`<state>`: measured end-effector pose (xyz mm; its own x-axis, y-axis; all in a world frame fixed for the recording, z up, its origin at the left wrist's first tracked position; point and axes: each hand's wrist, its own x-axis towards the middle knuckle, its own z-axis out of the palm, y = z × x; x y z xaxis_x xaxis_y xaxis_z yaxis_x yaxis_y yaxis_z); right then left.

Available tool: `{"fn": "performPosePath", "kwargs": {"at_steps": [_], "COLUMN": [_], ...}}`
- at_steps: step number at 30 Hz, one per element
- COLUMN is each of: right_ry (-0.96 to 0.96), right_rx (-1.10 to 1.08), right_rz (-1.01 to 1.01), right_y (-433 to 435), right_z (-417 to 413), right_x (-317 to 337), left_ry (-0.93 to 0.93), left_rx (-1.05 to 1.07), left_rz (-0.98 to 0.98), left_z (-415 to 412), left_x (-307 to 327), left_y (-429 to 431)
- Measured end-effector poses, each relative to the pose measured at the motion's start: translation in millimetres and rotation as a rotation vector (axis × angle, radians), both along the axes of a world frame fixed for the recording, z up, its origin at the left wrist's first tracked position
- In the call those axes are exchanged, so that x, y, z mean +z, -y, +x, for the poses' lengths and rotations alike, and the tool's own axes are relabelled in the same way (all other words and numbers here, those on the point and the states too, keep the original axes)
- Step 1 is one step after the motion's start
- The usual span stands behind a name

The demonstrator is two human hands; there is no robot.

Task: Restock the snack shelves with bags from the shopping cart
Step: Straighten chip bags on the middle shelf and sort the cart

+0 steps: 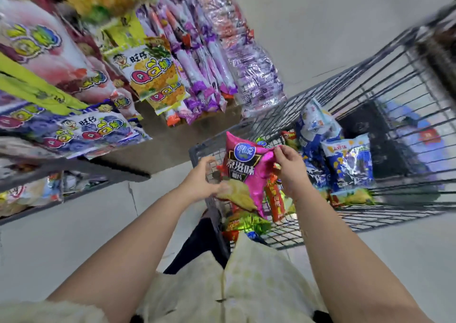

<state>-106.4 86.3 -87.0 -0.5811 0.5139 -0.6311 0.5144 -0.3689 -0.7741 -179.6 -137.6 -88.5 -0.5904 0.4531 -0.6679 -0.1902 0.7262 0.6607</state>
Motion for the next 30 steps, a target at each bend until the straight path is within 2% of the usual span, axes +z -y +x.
{"fn": "performPosePath", "kwargs": {"at_steps": [2, 4, 10, 12, 14, 16, 21, 26, 30], "right_ry": [-0.053, -0.098, -0.238, -0.3, -0.334, -0.348, -0.341, -0.344, -0.372], "right_rx": [0.005, 0.016, 0.121, 0.187, 0.335, 0.585, 1.148, 1.455, 1.5], "right_rz": [-0.088, -0.146, -0.345, -0.417, -0.46, -0.465, -0.342, -0.279, -0.212], "right_y": [-0.3, -0.9, 13.4, 31.6, 58.1, 91.6, 191.3, 291.3, 390.7], "right_z": [4.3, 5.7, 10.5, 10.3, 10.6, 14.7, 37.8, 58.4, 71.5], "right_x": [10.2, 21.6, 55.9, 62.2, 68.8, 75.9, 83.8, 101.4, 114.4], "left_ry": [0.076, 0.147, 0.241, 0.226, 0.173, 0.125, -0.011, -0.153, -0.254], "left_rx": [0.004, 0.108, 0.39, 0.54, 0.693, 0.843, 1.25, 1.503, 1.609], "left_rz": [0.053, 0.128, 0.358, 0.407, 0.437, 0.477, 0.575, 0.619, 0.62], "left_z": [16.7, 33.9, 94.9, 116.7, 142.1, 168.1, 225.2, 264.4, 290.3], "left_x": [-2.0, -6.8, 35.9, 43.4, 48.7, 51.6, 67.9, 85.7, 100.6], "left_y": [9.2, 19.4, 43.8, 58.8, 75.1, 93.2, 145.6, 222.2, 312.5]}}
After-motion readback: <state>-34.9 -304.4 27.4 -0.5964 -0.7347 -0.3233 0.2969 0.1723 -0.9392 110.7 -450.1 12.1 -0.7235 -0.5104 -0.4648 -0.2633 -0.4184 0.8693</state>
